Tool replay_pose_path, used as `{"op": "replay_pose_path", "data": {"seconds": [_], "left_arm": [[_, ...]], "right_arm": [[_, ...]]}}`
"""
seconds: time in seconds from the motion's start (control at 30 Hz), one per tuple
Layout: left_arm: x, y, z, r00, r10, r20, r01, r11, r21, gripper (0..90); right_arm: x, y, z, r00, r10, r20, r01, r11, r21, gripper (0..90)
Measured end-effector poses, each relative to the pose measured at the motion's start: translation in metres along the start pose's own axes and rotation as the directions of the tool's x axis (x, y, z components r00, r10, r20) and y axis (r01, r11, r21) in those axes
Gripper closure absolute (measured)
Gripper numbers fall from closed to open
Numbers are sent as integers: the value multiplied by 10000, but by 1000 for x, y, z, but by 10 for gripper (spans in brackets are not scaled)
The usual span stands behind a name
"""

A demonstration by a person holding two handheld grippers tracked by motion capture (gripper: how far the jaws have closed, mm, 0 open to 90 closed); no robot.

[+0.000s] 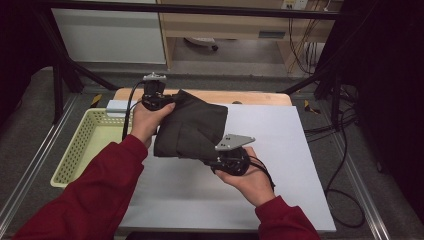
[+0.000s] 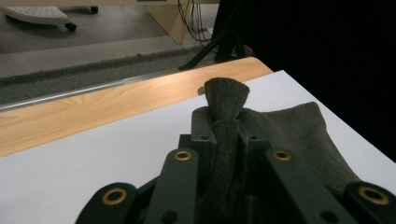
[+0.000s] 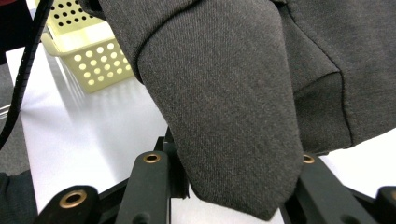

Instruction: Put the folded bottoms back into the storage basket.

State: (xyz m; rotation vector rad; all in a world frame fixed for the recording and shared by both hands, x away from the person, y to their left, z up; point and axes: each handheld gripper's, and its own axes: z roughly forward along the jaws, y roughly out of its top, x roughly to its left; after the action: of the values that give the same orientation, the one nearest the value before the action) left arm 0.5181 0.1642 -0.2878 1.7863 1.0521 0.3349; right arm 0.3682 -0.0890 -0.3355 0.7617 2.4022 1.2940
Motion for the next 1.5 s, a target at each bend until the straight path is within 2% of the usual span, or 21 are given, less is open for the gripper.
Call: {"op": "replay_pose_path", "data": {"seconds": [0.33, 0.53, 0.93, 1.13, 1.33, 1.5], "left_arm": [[20, 5, -19, 9995, -246, -212, 238, 9990, -386, 808], [29, 6, -31, 9989, -219, -419, 200, 9988, -450, 808], [39, 5, -53, 9970, -342, -689, 294, 9972, -693, 808], [39, 4, -69, 9962, -192, -846, 117, 9960, -888, 809], [45, -3, -87, 9937, -216, -1098, 101, 9945, -1045, 808], [55, -11, -100, 9907, -454, -1285, 308, 9931, -1134, 808]], "right_arm": [[2, 22, 15, 9990, -341, -280, 342, 9994, 39, 645], [6, 33, 25, 9976, -508, -476, 510, 9987, 29, 645], [15, 44, 33, 9948, -749, -688, 751, 9972, -1, 644], [23, 51, 35, 9936, -842, -759, 836, 9964, -108, 645], [35, 55, 43, 9906, -1034, -896, 1026, 9946, -130, 645], [43, 60, 52, 9874, -1200, -1027, 1192, 9928, -140, 645]]}}
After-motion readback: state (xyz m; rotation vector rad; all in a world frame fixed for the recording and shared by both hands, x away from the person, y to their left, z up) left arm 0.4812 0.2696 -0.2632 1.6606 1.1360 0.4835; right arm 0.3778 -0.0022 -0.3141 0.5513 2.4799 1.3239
